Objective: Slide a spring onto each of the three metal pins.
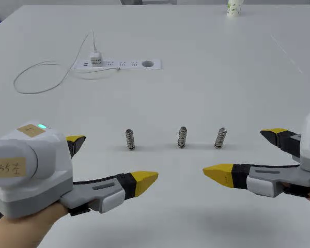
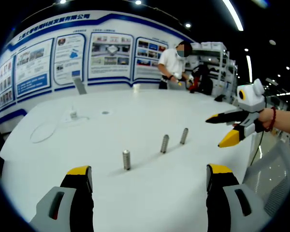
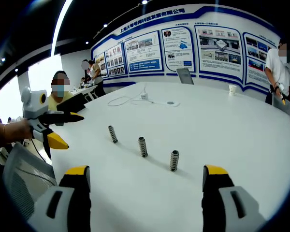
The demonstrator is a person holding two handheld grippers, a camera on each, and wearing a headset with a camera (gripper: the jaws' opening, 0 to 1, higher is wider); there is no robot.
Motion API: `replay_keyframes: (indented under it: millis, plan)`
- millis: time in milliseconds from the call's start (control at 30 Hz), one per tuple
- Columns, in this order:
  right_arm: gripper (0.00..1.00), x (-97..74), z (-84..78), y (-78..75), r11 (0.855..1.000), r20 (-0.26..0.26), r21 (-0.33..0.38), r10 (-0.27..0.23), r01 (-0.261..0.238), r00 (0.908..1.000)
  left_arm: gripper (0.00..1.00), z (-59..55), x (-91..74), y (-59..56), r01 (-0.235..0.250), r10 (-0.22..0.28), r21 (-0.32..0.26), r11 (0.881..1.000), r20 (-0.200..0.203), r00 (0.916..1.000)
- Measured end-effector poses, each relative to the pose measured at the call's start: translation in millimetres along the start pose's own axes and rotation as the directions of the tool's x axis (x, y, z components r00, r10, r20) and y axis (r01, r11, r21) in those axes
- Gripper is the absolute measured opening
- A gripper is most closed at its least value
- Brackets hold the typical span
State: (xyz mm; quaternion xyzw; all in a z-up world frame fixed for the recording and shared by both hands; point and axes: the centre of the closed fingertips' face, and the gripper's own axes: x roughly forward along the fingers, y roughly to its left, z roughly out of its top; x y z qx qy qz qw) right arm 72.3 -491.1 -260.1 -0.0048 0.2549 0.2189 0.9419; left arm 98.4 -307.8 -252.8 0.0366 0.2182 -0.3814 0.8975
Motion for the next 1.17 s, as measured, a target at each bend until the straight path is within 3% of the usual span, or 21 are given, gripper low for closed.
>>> replay_keyframes:
  millis: [1167]
  plan:
    - [0.95,-1.5,2.3,3.4,1.000,0.012,-0.001,0.016,-0.016,0.9998,0.98,-0.2,-2.8,3.1,-0.022,0.022,-0.006,1.000,-0.002,0.9998]
